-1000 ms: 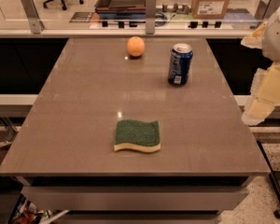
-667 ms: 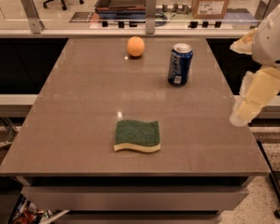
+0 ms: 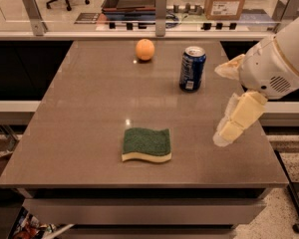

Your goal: Move sponge near orange

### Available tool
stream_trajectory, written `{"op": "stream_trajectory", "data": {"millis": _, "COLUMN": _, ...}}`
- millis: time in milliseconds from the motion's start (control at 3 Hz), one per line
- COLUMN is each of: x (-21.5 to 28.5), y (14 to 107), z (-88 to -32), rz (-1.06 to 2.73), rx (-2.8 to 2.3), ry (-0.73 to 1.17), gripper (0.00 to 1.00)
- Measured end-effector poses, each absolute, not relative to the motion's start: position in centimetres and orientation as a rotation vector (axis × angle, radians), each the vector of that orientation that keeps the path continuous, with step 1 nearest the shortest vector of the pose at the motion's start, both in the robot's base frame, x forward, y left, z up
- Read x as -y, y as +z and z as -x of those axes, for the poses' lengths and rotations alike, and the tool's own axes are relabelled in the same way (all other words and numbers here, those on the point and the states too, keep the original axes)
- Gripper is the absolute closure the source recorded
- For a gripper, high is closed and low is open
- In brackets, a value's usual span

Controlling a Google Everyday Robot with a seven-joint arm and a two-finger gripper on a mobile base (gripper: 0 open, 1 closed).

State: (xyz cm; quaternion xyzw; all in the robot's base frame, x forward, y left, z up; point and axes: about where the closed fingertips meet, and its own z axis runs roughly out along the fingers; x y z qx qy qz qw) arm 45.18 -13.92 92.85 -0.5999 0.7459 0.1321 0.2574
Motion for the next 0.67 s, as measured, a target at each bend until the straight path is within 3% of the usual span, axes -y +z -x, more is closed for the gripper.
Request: {"op": "stream_trajectory", "data": {"millis": 667, "x": 9.4, "y": 90.2, "z": -43.7, "rz": 1.519, "rx": -1.929, "ry": 0.550, "gripper": 0.00}}
